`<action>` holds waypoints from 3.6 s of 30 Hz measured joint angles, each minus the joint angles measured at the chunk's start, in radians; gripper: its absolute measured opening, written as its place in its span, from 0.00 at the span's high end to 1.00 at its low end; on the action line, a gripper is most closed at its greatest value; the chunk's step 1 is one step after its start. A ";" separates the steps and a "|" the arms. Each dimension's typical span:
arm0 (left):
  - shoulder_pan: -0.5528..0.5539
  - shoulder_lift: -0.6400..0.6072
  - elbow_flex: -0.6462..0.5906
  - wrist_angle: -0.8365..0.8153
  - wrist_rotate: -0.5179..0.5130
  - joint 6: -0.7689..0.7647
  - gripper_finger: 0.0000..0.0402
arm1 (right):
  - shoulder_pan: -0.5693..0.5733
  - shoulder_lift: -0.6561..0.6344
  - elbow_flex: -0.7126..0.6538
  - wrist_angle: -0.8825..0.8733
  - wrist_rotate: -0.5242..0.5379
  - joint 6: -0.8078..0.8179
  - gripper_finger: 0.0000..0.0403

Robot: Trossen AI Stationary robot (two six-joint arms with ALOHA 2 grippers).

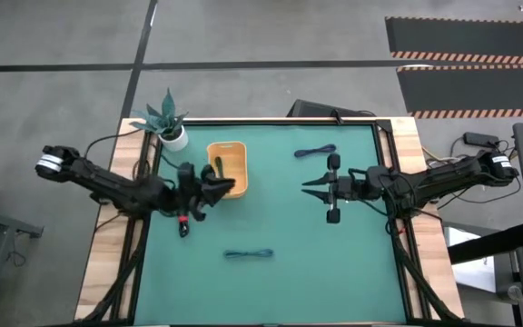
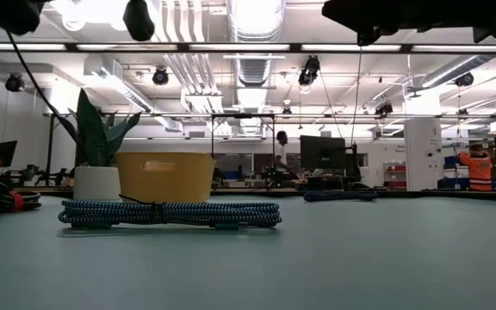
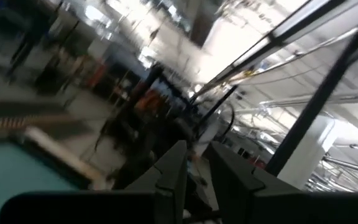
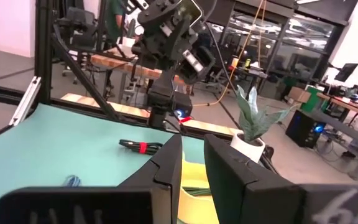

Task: Pick and place USB-C Cables
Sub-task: Put the black USB cable into the yellow bin

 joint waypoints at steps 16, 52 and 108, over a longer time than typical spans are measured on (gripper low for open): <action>-0.184 0.025 0.445 -1.651 0.034 -1.007 0.98 | 0.000 -0.013 -0.006 0.000 -0.005 -0.005 0.85; -0.223 0.183 0.346 -2.175 0.271 -1.439 0.85 | 0.000 -0.018 -0.006 -0.026 -0.005 -0.005 0.85; -0.134 0.200 0.063 -1.930 0.145 -1.522 0.64 | -0.001 -0.017 -0.006 -0.053 0.005 -0.024 0.85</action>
